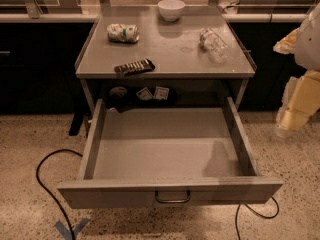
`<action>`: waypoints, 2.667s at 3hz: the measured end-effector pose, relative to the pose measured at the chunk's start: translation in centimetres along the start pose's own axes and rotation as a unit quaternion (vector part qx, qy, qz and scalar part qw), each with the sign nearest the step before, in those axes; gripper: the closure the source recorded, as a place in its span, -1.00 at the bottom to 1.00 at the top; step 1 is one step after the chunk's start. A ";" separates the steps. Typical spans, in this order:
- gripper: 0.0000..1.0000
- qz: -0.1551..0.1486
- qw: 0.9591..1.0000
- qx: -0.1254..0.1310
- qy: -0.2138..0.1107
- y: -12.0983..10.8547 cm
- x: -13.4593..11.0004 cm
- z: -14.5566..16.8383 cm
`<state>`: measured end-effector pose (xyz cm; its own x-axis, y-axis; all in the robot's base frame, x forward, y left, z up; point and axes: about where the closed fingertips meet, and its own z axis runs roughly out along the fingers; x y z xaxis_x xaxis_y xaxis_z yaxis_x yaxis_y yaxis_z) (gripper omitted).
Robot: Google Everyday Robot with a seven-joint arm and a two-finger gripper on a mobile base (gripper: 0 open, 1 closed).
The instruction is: Place rxbar chocolate into top drawer
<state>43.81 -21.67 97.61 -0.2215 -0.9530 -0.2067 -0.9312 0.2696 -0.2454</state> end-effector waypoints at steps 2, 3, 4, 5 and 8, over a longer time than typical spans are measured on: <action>-1.00 -0.031 0.999 0.029 -0.012 -3.0 -2.6 -0.3; -1.00 -0.075 0.994 0.071 -0.030 -7.2 -6.1 -0.6; -1.00 -0.119 0.988 0.089 -0.042 -11.5 -10.4 0.5; -1.00 -0.158 0.983 0.071 -0.058 -13.9 -14.8 3.3; -1.00 -0.238 0.967 0.020 -0.084 -12.7 -22.6 8.2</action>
Offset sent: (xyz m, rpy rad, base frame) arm 0.0770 0.0362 0.0320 -0.0186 -0.1453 0.1256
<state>62.98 -2.39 97.67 0.2824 -0.9359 -0.2107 -0.9034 -0.1856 -0.3865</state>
